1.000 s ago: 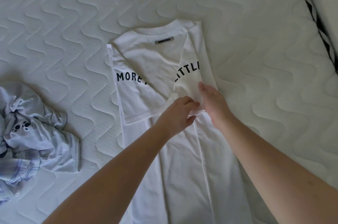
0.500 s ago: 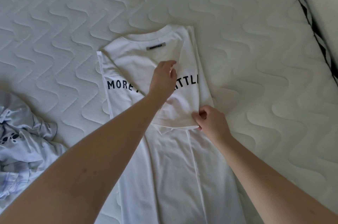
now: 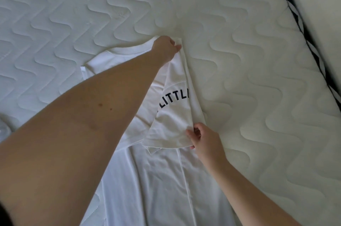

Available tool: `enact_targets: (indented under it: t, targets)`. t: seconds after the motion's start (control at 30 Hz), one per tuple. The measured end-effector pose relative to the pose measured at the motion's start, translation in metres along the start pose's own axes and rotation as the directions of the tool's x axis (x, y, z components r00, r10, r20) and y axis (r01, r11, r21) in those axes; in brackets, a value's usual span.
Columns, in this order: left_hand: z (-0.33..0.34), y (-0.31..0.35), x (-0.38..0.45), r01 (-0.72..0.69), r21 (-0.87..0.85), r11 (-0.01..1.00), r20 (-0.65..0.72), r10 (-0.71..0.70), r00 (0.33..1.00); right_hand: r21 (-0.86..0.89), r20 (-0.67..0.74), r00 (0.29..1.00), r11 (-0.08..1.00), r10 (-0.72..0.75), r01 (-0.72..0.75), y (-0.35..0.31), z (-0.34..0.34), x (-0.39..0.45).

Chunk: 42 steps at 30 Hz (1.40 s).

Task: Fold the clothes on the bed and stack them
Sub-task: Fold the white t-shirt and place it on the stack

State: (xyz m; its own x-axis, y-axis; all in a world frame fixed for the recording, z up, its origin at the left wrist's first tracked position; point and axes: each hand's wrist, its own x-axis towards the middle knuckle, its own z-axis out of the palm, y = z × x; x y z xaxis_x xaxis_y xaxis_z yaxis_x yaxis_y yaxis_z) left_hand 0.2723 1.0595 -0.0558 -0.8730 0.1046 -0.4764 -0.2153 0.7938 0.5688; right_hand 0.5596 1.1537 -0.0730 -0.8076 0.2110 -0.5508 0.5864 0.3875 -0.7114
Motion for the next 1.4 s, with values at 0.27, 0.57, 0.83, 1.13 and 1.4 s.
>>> enact_targets:
  t: [0.27,0.57,0.83,1.13,1.4]
  targets:
    - [-0.003,0.017,0.006,0.085,0.0,0.996,0.365,-0.079,0.928,-0.052,-0.018,1.0,0.998,0.021,-0.022,0.005,-0.011,-0.002]
    - [0.012,0.003,0.004,0.04,-0.124,0.991,0.066,-0.032,0.997,-0.049,-0.038,0.998,0.997,0.051,-0.053,0.002,-0.018,-0.003]
    - [0.025,0.004,0.002,0.058,-0.275,0.96,0.092,-0.034,0.995,0.037,0.045,0.987,0.987,0.152,-0.154,0.005,-0.025,0.0]
    - [0.022,-0.011,0.005,-0.037,0.029,0.999,-0.074,0.039,0.996,-0.401,-0.065,0.971,0.885,0.229,-0.236,0.016,-0.031,-0.001]
    - [0.03,-0.026,-0.042,-0.05,-0.276,0.96,-0.117,0.018,0.993,-0.459,-0.194,0.981,0.881,0.027,-0.115,0.005,-0.033,0.0]
